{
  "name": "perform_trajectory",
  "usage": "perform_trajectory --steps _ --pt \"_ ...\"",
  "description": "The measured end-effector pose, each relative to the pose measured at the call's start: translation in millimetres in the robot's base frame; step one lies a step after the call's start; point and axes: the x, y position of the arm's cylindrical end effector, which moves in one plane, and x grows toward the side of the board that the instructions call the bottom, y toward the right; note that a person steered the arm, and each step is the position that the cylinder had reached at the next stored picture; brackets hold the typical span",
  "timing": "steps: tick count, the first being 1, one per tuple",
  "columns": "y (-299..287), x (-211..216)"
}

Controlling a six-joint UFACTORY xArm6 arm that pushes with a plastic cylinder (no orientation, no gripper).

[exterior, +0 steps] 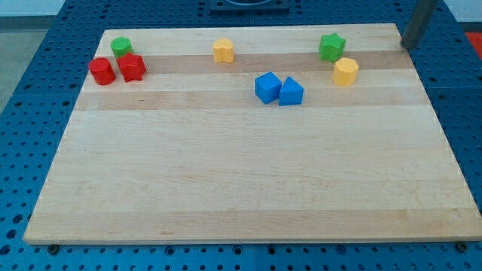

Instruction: Slide the yellow hexagon right side of the blue triangle

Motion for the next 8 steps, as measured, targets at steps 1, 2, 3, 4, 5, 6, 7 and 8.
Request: perform_trajectory --steps 1,2,3,4,5,6,7,8 --pt "-28 1" --pt "-28 1" --pt "-34 1" --pt "-42 11" --pt "-55 13" --pt "-70 13" --pt "-87 28" --pt "-133 47"
